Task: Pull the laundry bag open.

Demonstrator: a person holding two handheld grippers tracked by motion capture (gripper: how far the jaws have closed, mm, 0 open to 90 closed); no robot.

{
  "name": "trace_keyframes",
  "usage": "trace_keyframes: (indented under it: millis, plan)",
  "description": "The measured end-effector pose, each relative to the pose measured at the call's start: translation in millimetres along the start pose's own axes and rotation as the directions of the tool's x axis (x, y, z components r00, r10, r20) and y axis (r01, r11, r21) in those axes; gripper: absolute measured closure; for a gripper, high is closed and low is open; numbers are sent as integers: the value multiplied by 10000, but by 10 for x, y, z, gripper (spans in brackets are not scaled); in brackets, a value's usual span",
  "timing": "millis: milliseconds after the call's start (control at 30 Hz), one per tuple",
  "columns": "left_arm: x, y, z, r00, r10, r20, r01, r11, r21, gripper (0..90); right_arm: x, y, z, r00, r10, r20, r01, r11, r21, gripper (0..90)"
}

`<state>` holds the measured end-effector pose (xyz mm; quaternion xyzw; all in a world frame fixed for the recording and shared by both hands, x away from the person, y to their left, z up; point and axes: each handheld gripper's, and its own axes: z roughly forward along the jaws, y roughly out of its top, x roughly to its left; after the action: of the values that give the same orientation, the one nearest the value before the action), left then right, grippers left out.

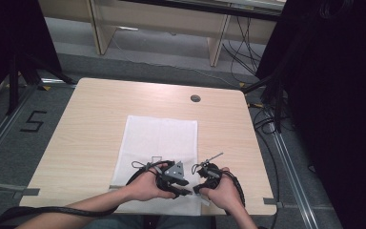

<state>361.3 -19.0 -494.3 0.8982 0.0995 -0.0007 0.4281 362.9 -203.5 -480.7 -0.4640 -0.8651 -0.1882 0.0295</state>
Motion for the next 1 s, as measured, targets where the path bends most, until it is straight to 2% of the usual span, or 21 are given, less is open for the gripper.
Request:
trace_keyframes:
  millis: [167, 233, 267, 300, 333, 400, 433, 467, 600, 767, 833, 1000]
  plan:
    - [-9, -30, 73, 10000, -61, 58, 61, 9999, 83, 655, -1, 0, 2, 10000, -8, 4, 8, 10000, -16, 900]
    - [-6, -50, 96, 9999, -115, 20, 114, 9999, 118, 661, -32, 4, 9, 9990, -445, -66, 444, 9989, -114, 900]
    - [-4, -54, 100, 9999, -103, 81, 102, 9998, 159, 663, -12, 0, 3, 9999, -154, -24, 154, 9999, -41, 900]
    - [2, -55, 107, 10000, 30, 54, -31, 9999, 145, 666, -12, 1, 2, 9999, -165, -27, 165, 9999, -21, 900]
    - [-8, -61, 113, 9998, -157, 74, 156, 9998, 159, 668, 3, 1, -4, 10000, -56, -9, 56, 10000, 13, 900]
    - [-6, -63, 122, 9999, -127, 29, 126, 9998, 150, 671, -1, 5, -11, 9997, -243, -92, 242, 9996, -115, 900]
    - [-3, -65, 123, 9999, -148, 22, 147, 9997, 176, 673, 31, 1, -34, 9999, 102, -5, -102, 9999, -86, 900]
    - [4, -64, 122, 9999, -110, 68, 109, 9997, 213, 674, 19, 6, -55, 9998, -171, 107, 172, 9998, -91, 900]
    - [2, -73, 131, 9999, -100, 3, 100, 9996, 251, 676, 5, 3, -174, 9995, -77, 293, 89, 9991, -416, 900]
    - [-3, -70, 135, 9999, -147, 11, 146, 9996, 253, 678, -29, -41, -141, 9996, 14, 290, -15, 10000, 27, 900]
    - [9, -67, 138, 10000, 49, 27, -50, 9995, 298, 679, -37, -46, -115, 9993, -50, 380, 43, 9998, 181, 900]
    - [1, -60, 144, 9999, -149, -41, 150, 9993, 350, 678, -26, -41, -88, 9991, -70, 428, 62, 9998, 202, 900]
